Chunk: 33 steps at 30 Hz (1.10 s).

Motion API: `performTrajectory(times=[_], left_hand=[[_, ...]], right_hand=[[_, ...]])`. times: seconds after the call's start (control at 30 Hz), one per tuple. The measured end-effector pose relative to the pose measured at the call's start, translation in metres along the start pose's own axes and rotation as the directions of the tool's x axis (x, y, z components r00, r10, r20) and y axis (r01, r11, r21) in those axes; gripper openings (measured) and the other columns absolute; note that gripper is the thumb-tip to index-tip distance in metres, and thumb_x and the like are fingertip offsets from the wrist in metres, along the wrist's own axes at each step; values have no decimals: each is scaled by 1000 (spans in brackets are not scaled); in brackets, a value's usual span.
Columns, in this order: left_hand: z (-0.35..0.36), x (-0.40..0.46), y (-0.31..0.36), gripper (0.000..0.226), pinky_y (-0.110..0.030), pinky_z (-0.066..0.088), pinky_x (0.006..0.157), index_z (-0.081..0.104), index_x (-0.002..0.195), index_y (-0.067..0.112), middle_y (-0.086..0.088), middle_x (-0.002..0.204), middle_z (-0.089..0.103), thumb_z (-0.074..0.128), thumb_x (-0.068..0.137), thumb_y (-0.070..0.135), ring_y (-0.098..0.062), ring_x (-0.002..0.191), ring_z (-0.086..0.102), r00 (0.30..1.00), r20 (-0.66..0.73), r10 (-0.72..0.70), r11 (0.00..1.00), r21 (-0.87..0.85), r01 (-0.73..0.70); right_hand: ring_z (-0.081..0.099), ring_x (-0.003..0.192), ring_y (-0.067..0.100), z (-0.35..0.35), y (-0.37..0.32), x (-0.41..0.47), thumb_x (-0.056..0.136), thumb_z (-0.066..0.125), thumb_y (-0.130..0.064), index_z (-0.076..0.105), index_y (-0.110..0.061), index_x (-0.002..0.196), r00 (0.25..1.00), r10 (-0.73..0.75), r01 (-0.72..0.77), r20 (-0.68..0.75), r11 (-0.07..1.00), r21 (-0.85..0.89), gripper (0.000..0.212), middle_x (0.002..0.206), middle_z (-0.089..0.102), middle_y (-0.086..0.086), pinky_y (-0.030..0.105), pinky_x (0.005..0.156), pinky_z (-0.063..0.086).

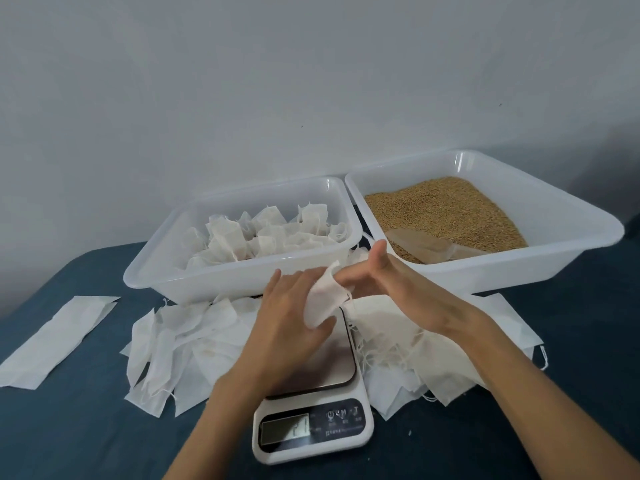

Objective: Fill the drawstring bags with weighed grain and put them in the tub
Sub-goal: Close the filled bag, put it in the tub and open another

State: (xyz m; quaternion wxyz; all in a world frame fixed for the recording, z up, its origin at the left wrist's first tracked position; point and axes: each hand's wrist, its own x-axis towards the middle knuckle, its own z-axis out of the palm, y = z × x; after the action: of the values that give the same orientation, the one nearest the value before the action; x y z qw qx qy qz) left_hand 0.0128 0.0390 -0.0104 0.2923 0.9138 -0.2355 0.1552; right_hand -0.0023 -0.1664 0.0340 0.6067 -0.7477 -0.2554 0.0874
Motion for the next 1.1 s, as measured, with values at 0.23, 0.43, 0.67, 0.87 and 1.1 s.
performTrajectory(times=[0.23, 0.43, 0.67, 0.87, 1.1], left_hand=[[0, 10, 9, 44, -30, 39, 87, 63, 107, 16, 7, 96, 65, 72, 72, 40, -14, 91, 53, 995, -100, -8, 999, -48, 4], [7, 4, 11, 44, -28, 51, 71, 52, 99, 26, 7, 87, 66, 85, 72, 35, -12, 81, 63, 974, -145, -175, 941, -315, 122], [8, -1, 13, 36, -47, 55, 81, 59, 101, 22, 3, 86, 72, 82, 79, 39, -20, 86, 69, 972, -172, -161, 884, -463, 64], [-2, -2, 7, 28, -50, 55, 73, 60, 92, 17, -8, 88, 65, 84, 82, 24, -20, 80, 63, 959, -94, -267, 658, -745, 110], [4, -1, 2, 32, -61, 56, 84, 64, 98, 27, -9, 93, 73, 84, 73, 28, -24, 82, 67, 952, 32, -306, 578, -788, 212]], right_hand=[[67, 113, 19, 5, 4, 1, 84, 16, -77, 73, 5, 107, 999, -51, 52, 8, 991, -124, 102, 113, 74, 9, 11, 97, 45], [62, 104, -16, 3, -11, -6, 78, 19, -83, 76, -43, 100, 990, -97, 87, -104, 991, -97, 73, 104, 72, -31, -6, 86, 35], [68, 108, 0, 14, -17, 7, 73, 25, -91, 78, -32, 105, 995, -93, 97, 25, 972, -213, 86, 108, 76, -17, 7, 94, 43], [71, 100, 4, -33, -31, 16, 95, 23, -76, 76, -36, 111, 941, -219, 97, -257, 905, -414, 68, 98, 78, -14, 14, 93, 48], [62, 113, 14, -153, 29, 15, 86, 75, -43, 63, -18, 131, 853, 264, -520, -450, 497, -695, 53, 127, 67, -1, 28, 98, 43]])
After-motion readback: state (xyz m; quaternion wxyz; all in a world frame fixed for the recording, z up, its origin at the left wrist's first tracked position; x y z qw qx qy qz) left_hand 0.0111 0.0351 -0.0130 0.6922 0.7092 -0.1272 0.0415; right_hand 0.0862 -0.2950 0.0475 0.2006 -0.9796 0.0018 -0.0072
